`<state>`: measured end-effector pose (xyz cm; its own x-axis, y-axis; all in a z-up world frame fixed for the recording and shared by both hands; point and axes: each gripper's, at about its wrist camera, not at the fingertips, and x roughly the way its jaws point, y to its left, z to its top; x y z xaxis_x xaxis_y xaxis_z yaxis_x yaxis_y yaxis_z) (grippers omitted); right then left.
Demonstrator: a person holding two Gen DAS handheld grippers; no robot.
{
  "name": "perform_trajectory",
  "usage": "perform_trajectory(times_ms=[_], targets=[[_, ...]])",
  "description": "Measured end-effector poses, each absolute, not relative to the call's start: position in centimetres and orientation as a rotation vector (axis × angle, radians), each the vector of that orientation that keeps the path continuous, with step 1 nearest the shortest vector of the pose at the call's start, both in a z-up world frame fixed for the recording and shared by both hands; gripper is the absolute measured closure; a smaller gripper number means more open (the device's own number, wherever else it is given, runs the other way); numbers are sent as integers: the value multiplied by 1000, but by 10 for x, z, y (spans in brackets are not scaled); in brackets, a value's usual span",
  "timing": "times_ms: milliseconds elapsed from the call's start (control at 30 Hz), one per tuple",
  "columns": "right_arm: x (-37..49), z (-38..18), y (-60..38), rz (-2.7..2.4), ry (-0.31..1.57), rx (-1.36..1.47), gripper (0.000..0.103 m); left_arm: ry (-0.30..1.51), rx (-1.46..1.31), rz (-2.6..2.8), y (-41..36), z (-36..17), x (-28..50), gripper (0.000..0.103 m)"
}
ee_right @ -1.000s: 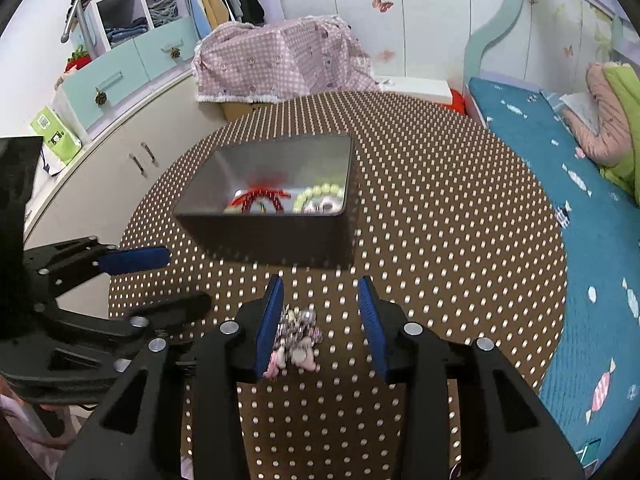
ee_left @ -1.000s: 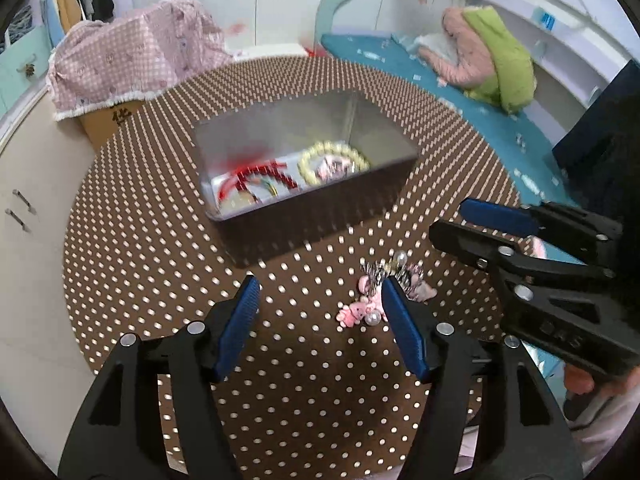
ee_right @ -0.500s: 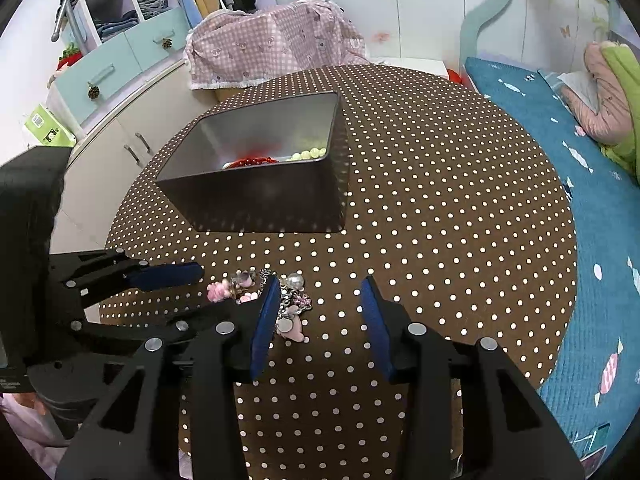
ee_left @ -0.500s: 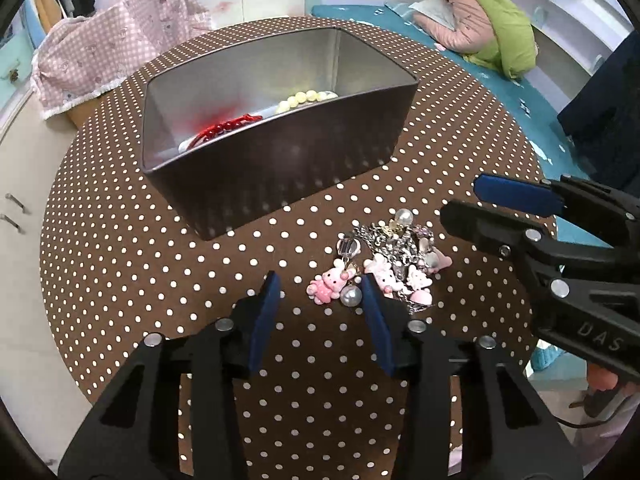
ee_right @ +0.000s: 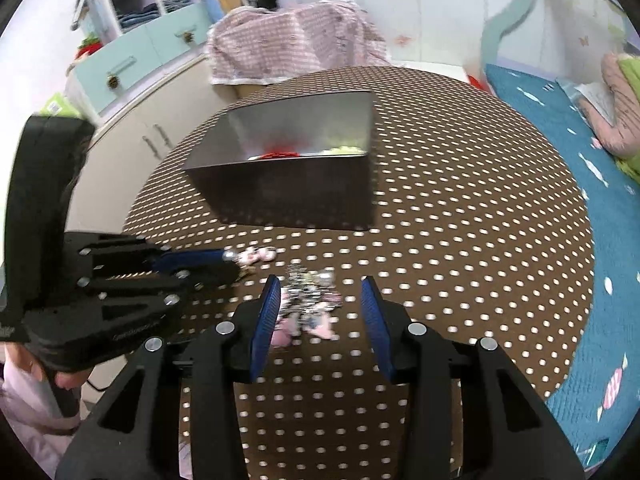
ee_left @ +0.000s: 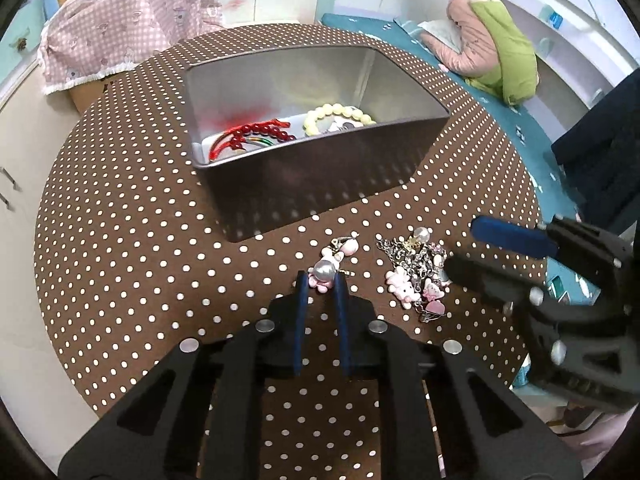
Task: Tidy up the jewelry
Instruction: 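Grasp a pink charm chain with the right gripper while the left gripper holds the bunny charm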
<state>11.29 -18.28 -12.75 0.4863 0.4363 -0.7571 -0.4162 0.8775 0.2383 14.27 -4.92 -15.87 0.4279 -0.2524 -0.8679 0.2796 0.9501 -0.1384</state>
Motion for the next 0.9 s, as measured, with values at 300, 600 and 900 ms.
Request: perform_trajectory(times_ms=[300,600,900], targets=[[105,-128,-147,613,921,-51,74,1061,-17,-343,-17,-154,128,90],[110,-132,-113,677,946,-96,77,1074,-9,-310,7,-161,111,89],[123,-146,-88,644,998,-141,86,1061,0,-314,23,-159,115,87]])
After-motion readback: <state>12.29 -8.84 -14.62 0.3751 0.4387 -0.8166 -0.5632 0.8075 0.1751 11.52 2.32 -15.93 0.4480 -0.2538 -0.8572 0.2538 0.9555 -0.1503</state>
